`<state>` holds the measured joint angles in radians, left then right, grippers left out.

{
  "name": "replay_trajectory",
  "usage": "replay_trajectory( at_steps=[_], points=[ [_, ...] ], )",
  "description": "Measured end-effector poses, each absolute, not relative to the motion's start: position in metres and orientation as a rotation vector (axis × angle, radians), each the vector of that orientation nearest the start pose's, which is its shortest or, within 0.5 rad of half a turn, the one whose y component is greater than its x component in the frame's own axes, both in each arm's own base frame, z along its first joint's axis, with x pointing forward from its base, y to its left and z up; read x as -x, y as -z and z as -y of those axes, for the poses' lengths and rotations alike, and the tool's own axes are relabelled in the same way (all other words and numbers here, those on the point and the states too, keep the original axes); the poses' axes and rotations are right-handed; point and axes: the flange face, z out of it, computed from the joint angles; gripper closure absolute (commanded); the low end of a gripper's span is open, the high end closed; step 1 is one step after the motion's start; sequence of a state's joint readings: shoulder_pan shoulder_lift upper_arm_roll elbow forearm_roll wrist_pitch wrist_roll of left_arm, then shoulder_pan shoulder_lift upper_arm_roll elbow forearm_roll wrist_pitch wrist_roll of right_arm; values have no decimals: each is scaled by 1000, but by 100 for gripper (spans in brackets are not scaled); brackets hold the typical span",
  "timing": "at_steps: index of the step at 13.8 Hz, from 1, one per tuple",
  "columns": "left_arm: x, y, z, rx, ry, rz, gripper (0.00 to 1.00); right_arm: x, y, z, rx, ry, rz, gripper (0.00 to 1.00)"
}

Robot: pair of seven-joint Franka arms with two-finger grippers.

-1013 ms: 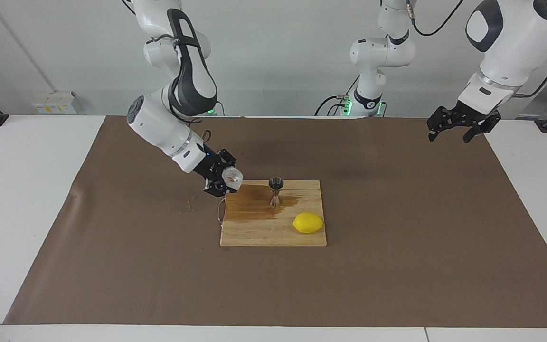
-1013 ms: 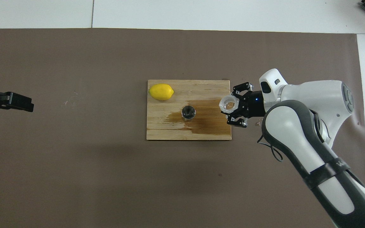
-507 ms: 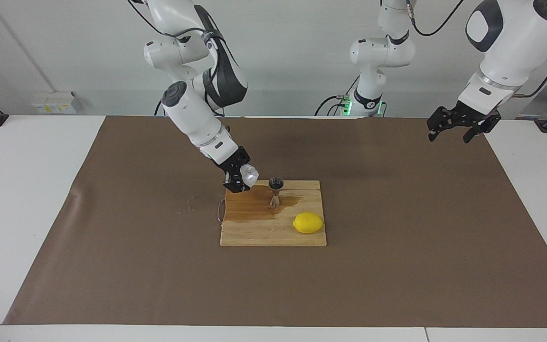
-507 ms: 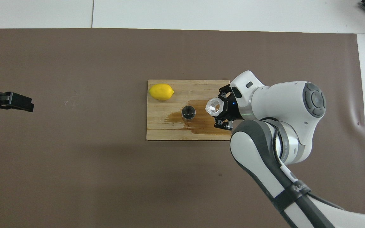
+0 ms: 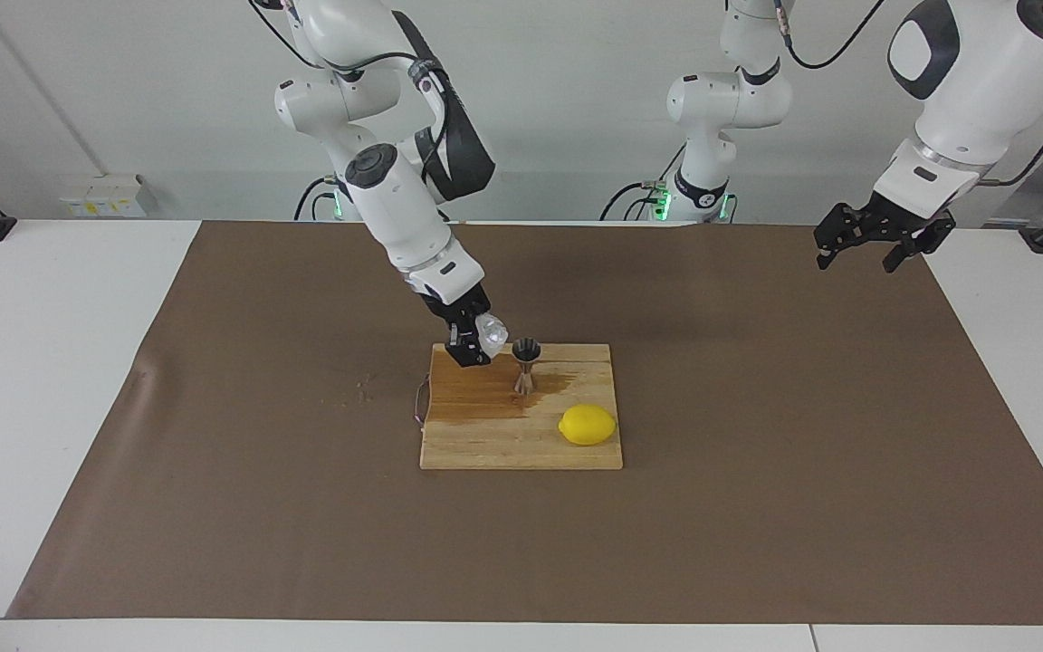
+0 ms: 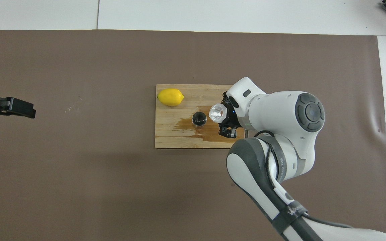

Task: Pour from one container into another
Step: 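Lift the white cup with the right gripper over the metal cup, then tilt the white cup with the right gripper to pour into the metal cup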

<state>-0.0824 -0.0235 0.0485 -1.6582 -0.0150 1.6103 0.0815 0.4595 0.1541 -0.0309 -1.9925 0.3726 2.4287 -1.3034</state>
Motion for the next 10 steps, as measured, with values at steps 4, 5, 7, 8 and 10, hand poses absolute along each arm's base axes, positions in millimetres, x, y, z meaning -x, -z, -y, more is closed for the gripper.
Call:
replay_trajectory(
  at_steps=[4, 5, 7, 8, 10],
  points=[
    [-549, -600, 20, 3153, -38, -180, 0, -552, -412, -269, 2191, 542, 2073, 100],
    [-549, -600, 20, 3153, -38, -180, 0, -552, -411, -272, 2194, 543, 2084, 100],
    [-549, -600, 20, 3153, -38, -180, 0, -551, -408, -277, 2189, 545, 2123, 100],
    [-549, -600, 20, 3153, -38, -180, 0, -551, -408, -278, 2188, 547, 2131, 100],
    [-549, -600, 20, 3153, -38, -180, 0, -552, -409, -279, 2194, 556, 2164, 100]
  ],
)
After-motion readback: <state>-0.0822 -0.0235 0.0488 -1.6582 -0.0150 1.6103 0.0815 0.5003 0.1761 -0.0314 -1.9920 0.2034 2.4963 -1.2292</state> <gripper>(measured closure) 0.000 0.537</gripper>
